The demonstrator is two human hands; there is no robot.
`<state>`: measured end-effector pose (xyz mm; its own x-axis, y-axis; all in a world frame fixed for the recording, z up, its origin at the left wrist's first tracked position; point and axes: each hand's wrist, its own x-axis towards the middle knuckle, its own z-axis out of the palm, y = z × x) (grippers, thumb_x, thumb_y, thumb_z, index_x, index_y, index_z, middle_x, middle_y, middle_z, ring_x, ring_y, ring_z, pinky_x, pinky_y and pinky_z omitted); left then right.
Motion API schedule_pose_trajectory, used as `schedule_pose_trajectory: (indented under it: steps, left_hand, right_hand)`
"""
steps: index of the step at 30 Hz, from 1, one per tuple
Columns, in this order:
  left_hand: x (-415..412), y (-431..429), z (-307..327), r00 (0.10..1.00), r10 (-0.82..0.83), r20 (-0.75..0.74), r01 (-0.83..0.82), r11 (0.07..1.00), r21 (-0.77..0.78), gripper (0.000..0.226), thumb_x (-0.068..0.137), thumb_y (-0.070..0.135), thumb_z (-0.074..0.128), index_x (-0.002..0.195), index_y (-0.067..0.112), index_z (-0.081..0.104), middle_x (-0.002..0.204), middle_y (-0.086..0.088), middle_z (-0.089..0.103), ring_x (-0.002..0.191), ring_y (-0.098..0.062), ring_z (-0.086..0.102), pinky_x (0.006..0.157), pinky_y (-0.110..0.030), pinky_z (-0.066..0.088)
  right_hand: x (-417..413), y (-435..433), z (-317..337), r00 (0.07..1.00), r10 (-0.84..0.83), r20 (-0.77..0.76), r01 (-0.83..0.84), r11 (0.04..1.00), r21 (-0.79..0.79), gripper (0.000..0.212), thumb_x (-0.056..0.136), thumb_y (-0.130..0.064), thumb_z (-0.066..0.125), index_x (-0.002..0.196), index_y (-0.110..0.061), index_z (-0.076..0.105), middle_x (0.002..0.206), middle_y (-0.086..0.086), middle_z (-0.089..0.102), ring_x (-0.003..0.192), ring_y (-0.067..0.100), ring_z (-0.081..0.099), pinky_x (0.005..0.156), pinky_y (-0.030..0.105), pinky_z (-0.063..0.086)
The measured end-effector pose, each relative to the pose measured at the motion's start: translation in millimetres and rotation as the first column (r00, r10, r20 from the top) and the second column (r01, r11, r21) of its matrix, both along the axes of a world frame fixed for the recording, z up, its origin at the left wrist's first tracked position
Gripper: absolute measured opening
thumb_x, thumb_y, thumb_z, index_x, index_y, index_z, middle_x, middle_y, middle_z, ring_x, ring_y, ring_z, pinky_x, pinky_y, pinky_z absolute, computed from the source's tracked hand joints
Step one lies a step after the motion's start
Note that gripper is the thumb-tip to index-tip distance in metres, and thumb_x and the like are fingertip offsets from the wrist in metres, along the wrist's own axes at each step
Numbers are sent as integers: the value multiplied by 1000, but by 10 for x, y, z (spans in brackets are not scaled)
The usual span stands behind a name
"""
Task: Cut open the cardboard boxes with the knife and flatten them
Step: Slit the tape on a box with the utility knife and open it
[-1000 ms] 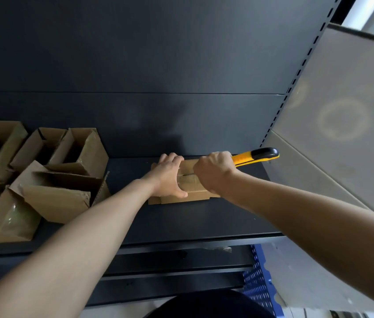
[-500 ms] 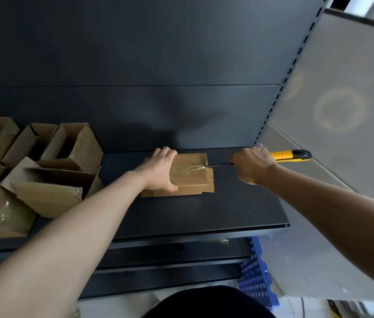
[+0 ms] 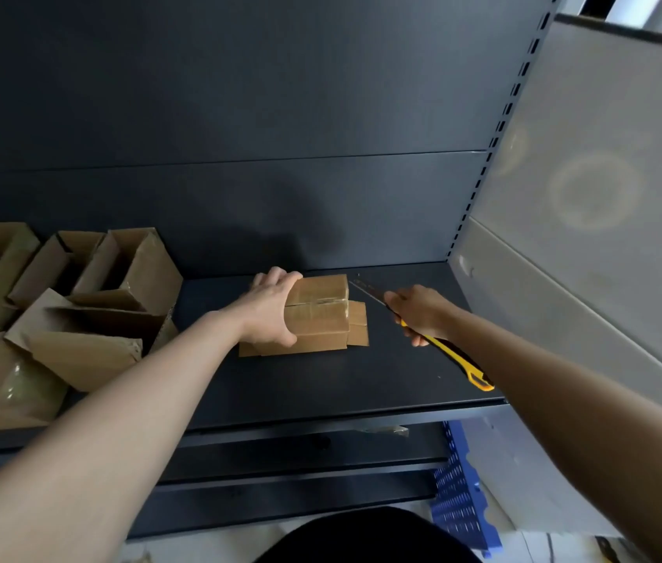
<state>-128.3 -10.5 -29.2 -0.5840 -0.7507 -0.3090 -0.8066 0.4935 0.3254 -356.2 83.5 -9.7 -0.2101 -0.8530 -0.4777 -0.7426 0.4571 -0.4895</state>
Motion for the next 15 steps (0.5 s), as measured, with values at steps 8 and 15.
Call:
schedule_pose_trajectory:
  steps: [8,15]
  left_hand:
    - [64,51,15,999,44,-15,-43,997,61,102,65,23,77,146,32,14,142,12,17,134,-18,21,101,-39,42]
    - [36,73,45,999,39,-21,-37,993,115,105,66,25,80,148,30,15,144,11,18,132,-14,25,94,-31,46]
  right_hand:
    - [-18,52,-174,979,-32,202,42,998,-46,42,103,-36,34,79,-6,51,63,11,54,48,19,51,48,26,46]
    - [-67,75,-224,952,29,304,-33,999,6,45,103,-38,34,75,-8,52,61,11,53,47,20,49,49,27,43]
